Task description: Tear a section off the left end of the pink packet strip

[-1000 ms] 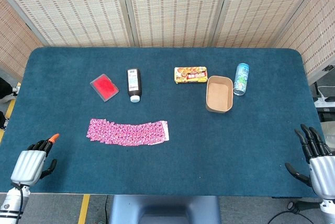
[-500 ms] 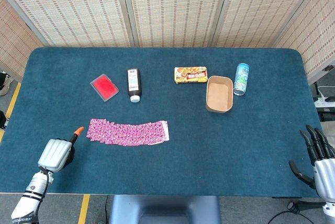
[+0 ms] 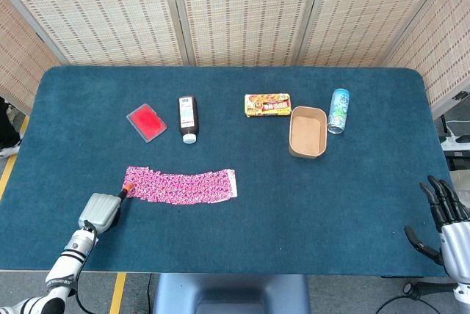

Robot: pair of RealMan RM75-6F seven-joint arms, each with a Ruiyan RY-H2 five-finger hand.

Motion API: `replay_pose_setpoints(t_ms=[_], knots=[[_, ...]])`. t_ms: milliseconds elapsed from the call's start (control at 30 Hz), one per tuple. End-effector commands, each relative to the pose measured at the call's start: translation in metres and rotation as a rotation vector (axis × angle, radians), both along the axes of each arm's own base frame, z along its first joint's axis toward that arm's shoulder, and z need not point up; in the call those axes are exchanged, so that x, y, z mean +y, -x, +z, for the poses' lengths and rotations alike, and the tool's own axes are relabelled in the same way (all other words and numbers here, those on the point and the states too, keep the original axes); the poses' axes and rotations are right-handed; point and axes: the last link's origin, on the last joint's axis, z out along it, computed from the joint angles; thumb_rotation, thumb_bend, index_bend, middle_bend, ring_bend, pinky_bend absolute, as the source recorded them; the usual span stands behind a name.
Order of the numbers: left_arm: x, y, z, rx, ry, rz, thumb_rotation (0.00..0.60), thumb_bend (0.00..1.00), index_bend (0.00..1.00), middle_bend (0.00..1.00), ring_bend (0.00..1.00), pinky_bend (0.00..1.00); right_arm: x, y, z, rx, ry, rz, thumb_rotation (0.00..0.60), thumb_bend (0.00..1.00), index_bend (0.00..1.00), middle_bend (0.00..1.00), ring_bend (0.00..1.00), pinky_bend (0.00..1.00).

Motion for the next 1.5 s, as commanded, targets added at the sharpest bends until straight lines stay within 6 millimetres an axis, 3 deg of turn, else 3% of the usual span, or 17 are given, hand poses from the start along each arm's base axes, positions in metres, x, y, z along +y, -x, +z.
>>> replay_pose_setpoints(t_ms=[33, 567, 1500], knots=[[0.003, -0.001, -0.007, 0.006, 0.009, 0.006, 0.600, 0.85, 0.00, 0.76, 0.67, 0.63, 0.000, 0.000, 0.001, -0.004, 0.005, 0.002, 0.600, 0.23, 0.00, 0.00, 0.00, 0.28], [0.007, 0.008, -0.010, 0.069, 0.004, 0.037, 0.600, 0.85, 0.00, 0.76, 0.67, 0.63, 0.000, 0.000, 0.001, -0.011, 0.002, -0.001, 0.600, 0.23, 0.00, 0.00, 0.00, 0.28], [0.008, 0.046, 0.027, 0.241, -0.110, 0.188, 0.600, 0.85, 0.01, 0.76, 0.69, 0.65, -0.002, 0.001, 0.000, -0.002, -0.014, -0.015, 0.600, 0.23, 0.00, 0.00, 0.00, 0.28]])
